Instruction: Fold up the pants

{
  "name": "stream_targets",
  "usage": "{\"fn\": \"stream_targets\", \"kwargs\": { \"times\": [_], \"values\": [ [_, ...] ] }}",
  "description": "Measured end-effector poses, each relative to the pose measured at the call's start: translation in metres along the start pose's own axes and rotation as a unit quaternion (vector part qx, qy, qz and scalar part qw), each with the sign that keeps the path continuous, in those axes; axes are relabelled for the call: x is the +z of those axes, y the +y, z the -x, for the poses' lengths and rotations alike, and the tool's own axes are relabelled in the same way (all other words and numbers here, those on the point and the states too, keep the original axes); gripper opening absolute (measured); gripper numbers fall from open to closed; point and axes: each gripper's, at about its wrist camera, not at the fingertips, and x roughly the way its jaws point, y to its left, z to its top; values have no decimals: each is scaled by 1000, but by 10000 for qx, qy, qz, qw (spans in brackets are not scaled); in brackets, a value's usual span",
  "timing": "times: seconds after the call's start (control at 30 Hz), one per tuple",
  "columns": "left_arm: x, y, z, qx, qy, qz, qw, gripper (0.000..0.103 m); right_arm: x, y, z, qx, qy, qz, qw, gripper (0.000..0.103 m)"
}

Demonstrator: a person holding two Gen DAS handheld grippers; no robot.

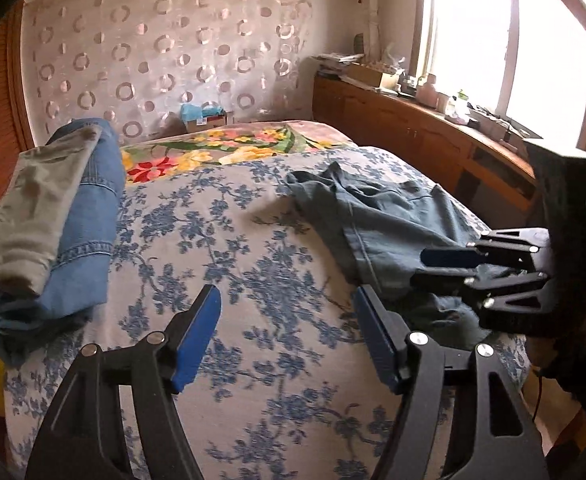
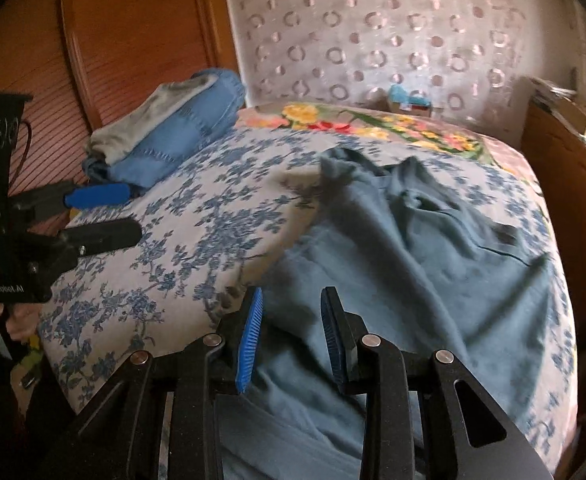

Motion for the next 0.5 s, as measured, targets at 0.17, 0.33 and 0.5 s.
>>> {"fn": "stream_targets", "kwargs": {
  "times": [0.17, 0.33, 0.5],
  "values": [
    [0, 12, -1, 27, -29, 65, 10000, 70, 9, 11, -17, 135, 178, 172, 9996, 31],
    [-3, 18, -3, -13, -16, 122, 9999, 70, 13, 17, -39, 64, 438, 327, 9985, 31],
    [-4, 17, -4, -53, 0, 101, 9999, 70, 15, 23, -56, -2, 602, 461, 9971, 31]
  ]
}}
